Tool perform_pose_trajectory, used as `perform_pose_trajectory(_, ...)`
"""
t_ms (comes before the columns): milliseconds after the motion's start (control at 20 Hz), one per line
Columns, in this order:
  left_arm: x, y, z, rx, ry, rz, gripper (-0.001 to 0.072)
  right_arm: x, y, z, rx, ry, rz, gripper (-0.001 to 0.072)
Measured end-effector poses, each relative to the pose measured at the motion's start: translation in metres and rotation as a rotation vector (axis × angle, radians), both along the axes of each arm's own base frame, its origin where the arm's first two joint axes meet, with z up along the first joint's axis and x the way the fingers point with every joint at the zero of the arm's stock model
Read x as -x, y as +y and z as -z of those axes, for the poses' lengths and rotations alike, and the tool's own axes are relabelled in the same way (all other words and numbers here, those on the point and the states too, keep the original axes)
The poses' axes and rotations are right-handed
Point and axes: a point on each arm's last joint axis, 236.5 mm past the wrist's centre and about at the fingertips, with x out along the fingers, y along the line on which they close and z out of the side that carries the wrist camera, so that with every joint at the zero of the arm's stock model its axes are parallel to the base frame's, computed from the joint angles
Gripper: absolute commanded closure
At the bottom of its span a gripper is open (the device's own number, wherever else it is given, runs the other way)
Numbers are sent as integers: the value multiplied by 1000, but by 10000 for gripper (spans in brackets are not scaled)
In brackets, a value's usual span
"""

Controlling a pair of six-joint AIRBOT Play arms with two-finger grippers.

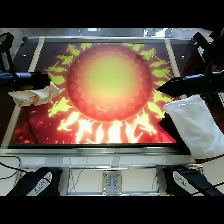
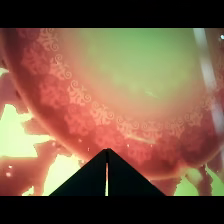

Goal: Fold the shirts.

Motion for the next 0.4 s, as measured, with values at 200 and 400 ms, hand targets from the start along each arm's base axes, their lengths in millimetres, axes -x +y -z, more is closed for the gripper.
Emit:
perform_pose_trajectory(200,0,0,0,2,3,-1,693,-1,1,8,26,12,-10,699)
perform_pose_trajectory(400,1,0,1,1,4,-1,693,-3,-2,12,50,16,-6,699)
